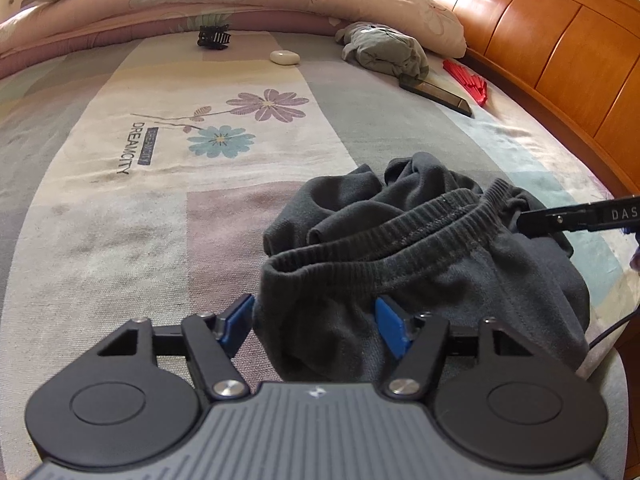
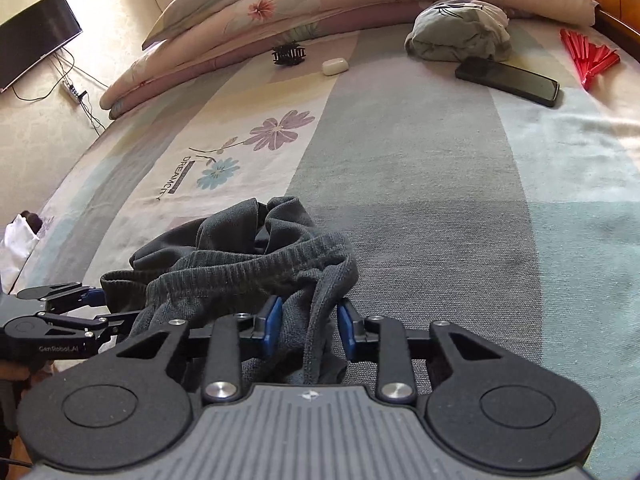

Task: Fold clothes
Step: 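Close the left gripper on the waistband while the right gripper grasps the waistband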

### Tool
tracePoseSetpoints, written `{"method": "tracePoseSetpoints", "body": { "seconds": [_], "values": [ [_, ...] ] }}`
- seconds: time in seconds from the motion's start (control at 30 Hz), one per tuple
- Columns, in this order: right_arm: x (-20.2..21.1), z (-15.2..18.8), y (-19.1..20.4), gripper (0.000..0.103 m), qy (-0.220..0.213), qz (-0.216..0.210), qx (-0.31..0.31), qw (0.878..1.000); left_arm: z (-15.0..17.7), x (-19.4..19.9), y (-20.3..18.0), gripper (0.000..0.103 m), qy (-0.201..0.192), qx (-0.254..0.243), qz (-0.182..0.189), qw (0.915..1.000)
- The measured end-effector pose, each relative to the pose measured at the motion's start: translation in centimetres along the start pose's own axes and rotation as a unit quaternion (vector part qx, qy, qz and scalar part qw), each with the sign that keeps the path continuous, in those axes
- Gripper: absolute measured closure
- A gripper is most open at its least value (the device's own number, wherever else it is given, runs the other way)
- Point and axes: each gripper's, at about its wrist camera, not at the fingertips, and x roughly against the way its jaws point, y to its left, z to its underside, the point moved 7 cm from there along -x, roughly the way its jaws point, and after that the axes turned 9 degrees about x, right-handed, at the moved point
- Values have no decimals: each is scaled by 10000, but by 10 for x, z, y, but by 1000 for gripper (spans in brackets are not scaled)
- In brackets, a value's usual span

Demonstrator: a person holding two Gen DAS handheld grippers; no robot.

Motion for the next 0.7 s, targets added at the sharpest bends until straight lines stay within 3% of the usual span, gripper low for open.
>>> {"method": "tracePoseSetpoints", "body": {
  "seconds": [0.07,0.13,0.3,0.53,0.7],
  "values": [
    [1,-1,1,86,-9,-7,31,10000,0,0,2,55,28,67,150,9999],
    [3,-2,2,92,-56,11,85,9999,0,3,3,64,-8,45,223,9997],
    [8,-3,6,94,-120,50,234,9996,-2,14,2,87,-104,-74,397,9991],
    [1,-3,6,85,-29,-32,197,9998,-5,19,0,85,-196,-313,361,9987],
    [9,-2,12,94,-156,133,368,9991,-7,19,-1,92,-240,-456,304,9982]
  ]
}}
